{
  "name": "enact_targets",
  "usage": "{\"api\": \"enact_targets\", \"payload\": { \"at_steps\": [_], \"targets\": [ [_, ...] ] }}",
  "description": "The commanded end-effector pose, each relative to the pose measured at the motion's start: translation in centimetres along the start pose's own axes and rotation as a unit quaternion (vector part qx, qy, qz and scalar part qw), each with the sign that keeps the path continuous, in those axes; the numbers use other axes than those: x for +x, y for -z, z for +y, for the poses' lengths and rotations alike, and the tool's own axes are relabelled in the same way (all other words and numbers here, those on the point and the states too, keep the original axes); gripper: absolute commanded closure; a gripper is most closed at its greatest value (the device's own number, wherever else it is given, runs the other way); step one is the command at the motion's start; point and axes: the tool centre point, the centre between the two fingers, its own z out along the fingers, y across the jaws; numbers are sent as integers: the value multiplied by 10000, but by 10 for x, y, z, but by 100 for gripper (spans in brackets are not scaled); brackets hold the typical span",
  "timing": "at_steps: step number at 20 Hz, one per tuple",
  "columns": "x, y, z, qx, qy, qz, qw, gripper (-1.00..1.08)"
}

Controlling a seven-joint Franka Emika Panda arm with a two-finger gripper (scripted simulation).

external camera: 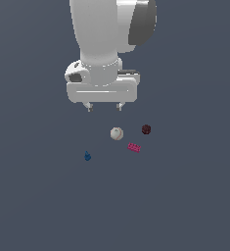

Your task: Pick up a designated object from a clutter of objects.

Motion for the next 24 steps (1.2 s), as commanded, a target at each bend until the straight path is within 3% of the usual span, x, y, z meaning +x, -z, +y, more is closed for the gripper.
{"api": "enact_targets", "payload": {
  "at_steps": [1,11,24],
  "targets": [
    [-1,-11,-2,-9,128,-7,9999,-92],
    [-17,-83,-14,-60,1073,-37,9942,-92],
    [-68,-184,-35,-82,2580,-85,9661,-92]
  ]
}}
